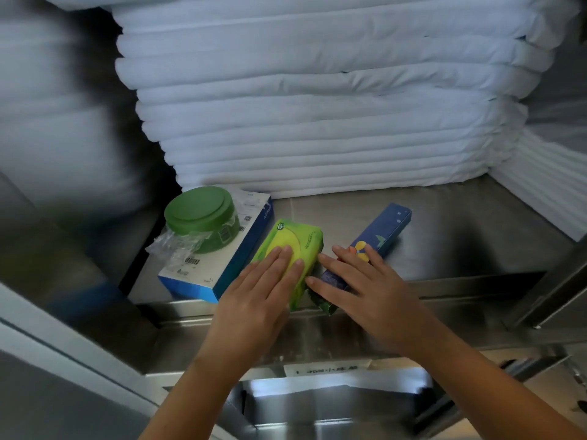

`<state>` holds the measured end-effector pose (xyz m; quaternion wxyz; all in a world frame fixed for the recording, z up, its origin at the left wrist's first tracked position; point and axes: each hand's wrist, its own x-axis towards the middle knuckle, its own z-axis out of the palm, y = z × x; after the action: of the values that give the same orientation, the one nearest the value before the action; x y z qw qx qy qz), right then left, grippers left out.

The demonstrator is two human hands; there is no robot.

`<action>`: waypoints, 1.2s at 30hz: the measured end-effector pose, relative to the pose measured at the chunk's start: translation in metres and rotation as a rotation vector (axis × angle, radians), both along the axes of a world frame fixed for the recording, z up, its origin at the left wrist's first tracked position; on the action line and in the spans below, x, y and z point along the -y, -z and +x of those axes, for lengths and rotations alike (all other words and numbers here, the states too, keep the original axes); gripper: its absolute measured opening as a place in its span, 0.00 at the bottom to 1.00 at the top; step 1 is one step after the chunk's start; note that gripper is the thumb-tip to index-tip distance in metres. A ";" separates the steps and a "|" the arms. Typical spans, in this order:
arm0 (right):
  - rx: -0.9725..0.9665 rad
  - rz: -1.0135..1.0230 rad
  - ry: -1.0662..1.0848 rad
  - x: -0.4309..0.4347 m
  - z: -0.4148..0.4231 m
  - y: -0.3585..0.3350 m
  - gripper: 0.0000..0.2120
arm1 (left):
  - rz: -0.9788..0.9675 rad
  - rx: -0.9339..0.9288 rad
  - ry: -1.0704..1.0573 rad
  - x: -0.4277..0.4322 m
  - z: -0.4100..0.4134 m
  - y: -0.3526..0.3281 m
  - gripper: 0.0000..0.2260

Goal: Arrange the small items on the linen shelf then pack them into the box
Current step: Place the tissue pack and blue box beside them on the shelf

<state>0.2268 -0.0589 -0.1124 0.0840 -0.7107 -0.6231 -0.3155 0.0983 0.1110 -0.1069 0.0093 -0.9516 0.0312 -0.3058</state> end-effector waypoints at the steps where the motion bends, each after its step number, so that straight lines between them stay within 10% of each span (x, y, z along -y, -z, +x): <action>1: 0.006 0.014 -0.007 0.001 0.001 -0.001 0.17 | 0.000 0.017 -0.001 0.003 -0.001 0.000 0.27; 36: -0.125 0.122 -0.905 -0.018 -0.103 -0.015 0.24 | -0.026 0.101 -0.987 0.154 -0.170 -0.016 0.21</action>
<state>0.1241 -0.0405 -0.0974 0.2925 -0.3786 -0.8447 -0.2399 -0.0720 -0.0428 -0.0912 0.1424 -0.8369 -0.4272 -0.3112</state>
